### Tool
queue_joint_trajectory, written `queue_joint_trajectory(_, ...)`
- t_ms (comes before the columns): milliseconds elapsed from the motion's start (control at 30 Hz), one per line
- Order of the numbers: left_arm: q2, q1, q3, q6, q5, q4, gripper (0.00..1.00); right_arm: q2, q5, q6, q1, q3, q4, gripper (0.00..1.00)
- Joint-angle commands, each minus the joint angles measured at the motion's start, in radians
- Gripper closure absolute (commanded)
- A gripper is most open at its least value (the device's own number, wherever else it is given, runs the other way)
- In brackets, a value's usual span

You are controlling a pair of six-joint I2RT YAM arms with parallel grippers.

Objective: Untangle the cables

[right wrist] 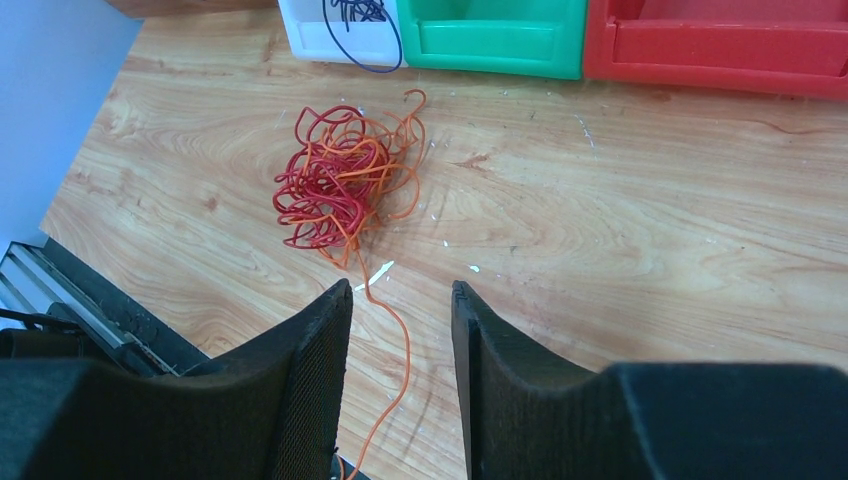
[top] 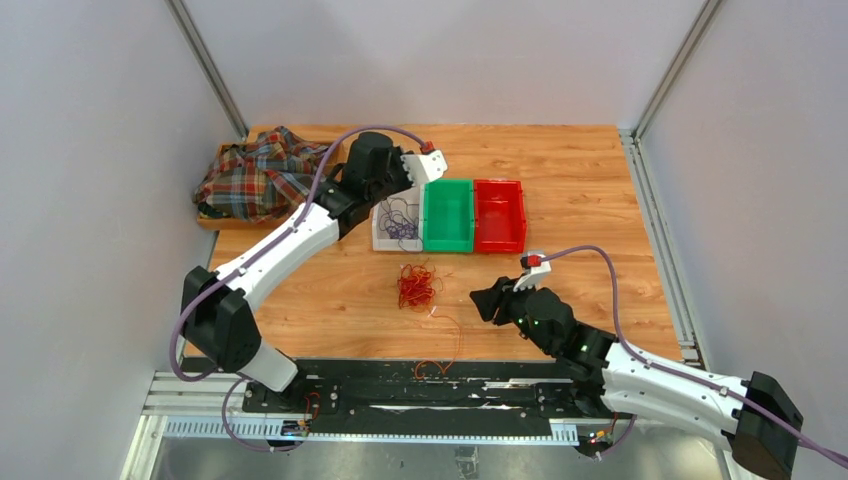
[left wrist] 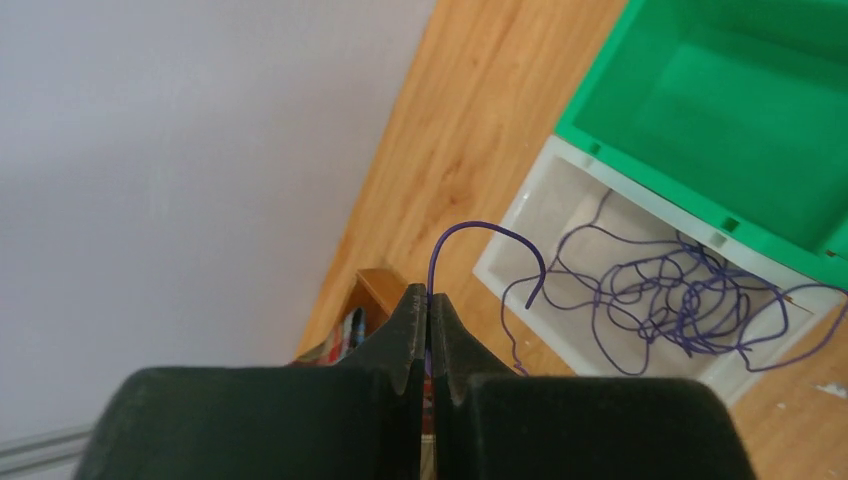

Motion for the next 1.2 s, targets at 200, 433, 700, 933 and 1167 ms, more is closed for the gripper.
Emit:
queue_joint_trajectory(200,0.125,0.0,0.062,-0.214,0.07,-0.111,1.0,-0.025,0.036,0.016,0.015,0.016,-0.026,0.59)
queue_joint_trajectory(433,0.247,0.0,0.055,-0.238,0.043,-0.072,1.0,-0.048,0.05,0.014,0.015,0.025,-0.068,0.59)
queue_joint_trajectory(700,0.383,0.005,0.03,-0.168,-0.117,0.104,1.0,-0.058,0.063,0.014,0.014,0.036,-0.081,0.59)
queue_joint_trajectory(933,0.447,0.024,0.037,-0.151,-0.139,0.125,0.99,-0.049,0.063,0.01,0.014,0.047,-0.082,0.59)
queue_joint_trajectory(1167,0.41,0.048,0.114,-0.2,-0.006,-0.02,0.57,-0.061,0.062,0.003,0.013,0.05,-0.082,0.59)
